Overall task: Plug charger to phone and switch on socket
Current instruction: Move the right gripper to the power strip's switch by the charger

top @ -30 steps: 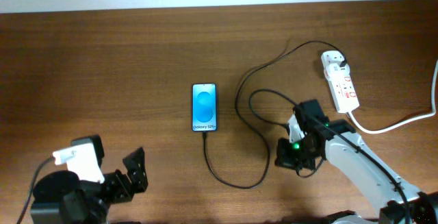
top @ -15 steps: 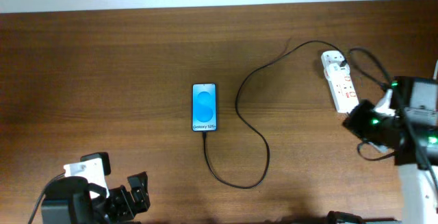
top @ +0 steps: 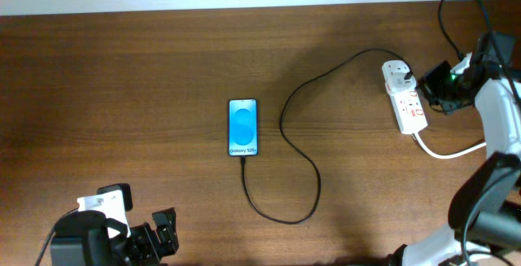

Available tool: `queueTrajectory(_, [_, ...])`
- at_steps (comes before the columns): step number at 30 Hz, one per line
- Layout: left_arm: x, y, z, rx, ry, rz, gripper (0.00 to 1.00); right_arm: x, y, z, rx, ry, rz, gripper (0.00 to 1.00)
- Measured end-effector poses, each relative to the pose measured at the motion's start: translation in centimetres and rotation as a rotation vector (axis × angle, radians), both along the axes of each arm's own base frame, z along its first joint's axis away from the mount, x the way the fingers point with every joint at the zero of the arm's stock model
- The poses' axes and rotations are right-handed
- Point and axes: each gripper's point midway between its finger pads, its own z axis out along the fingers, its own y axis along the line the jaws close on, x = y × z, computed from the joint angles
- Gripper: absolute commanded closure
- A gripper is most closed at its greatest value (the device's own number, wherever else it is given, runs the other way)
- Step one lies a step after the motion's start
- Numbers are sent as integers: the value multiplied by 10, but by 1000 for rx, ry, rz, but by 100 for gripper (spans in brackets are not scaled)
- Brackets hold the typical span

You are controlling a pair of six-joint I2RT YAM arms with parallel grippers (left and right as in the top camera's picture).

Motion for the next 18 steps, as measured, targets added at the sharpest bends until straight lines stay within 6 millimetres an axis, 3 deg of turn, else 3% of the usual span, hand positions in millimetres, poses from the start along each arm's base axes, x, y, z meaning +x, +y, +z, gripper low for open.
queueTrajectory(2, [0,0,0,0,0,0,0,10,-4,-15,23,14,-36,96])
queueTrajectory(6, [0,0,0,0,0,0,1,10,-10,-49,39,94,-98,96])
queueTrajectory(13, [0,0,0,0,0,0,1,14,-31,-52,-24,84,-153,96])
queueTrajectory(18, [0,0,0,0,0,0,1,15,-34,-61,-25,94,-155,96])
